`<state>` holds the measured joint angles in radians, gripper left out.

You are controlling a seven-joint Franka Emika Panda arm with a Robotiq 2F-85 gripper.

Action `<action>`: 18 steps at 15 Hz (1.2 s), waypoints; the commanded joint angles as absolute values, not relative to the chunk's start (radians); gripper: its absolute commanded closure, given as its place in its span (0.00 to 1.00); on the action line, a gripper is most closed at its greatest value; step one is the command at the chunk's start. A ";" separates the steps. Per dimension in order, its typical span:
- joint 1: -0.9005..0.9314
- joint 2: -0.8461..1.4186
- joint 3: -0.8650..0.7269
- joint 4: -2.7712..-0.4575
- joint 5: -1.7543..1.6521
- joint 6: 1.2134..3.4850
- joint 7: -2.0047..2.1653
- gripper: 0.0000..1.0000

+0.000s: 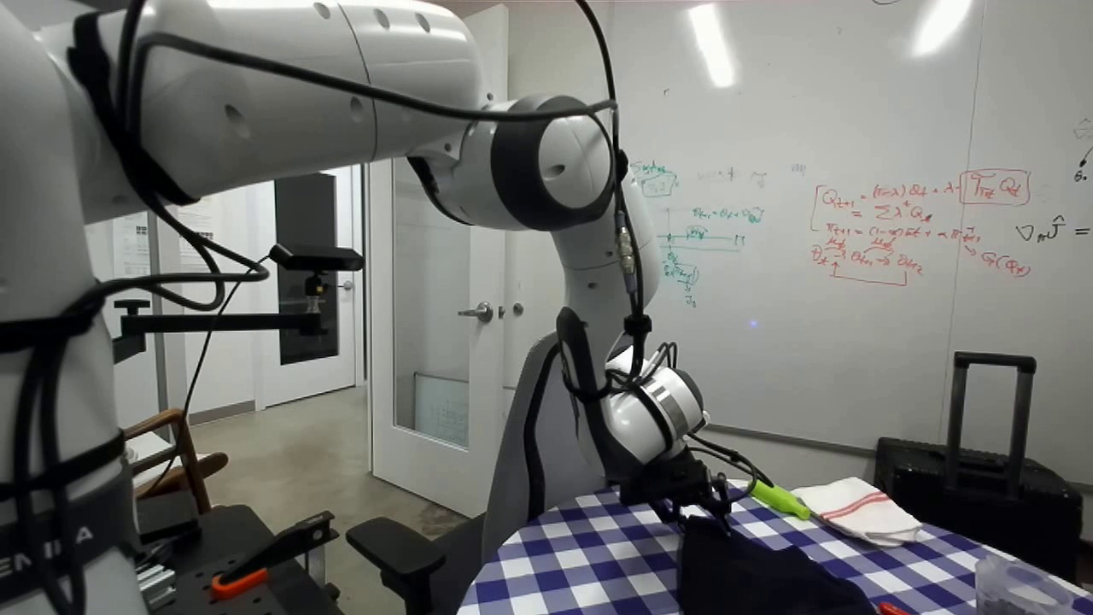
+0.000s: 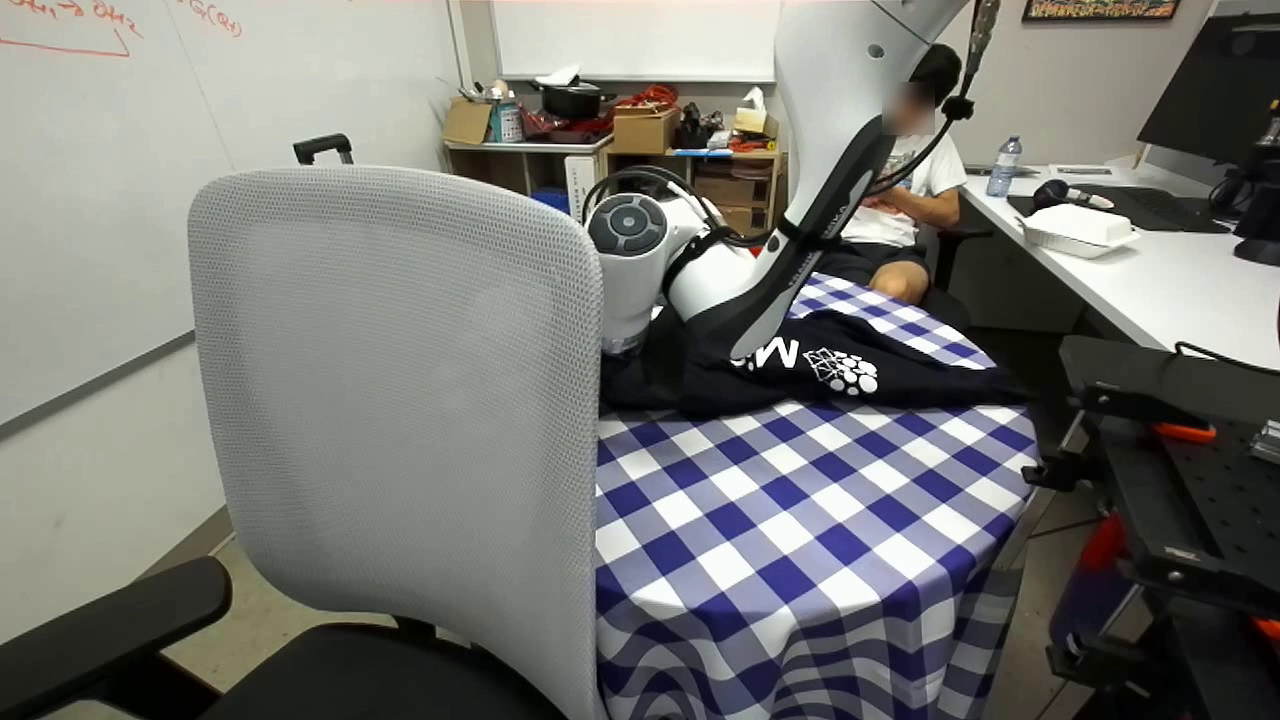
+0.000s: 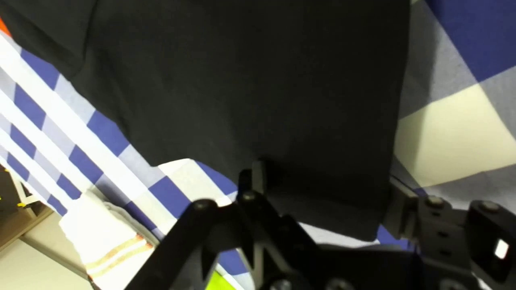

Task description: Hang the black shirt on the backrest of the grey chair

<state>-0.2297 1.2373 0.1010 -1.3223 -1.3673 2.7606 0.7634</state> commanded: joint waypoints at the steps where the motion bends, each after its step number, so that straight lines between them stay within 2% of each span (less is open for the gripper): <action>1: -0.202 1.283 0.070 -1.235 -1.361 2.751 0.758 0.69; 5: -0.192 1.265 0.055 -1.230 -1.357 2.752 0.770 1.00; 18: -0.329 0.974 0.139 -1.387 -1.230 2.808 0.809 0.99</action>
<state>-0.2902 1.0840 0.1158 -1.3108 -1.2635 2.7888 0.7724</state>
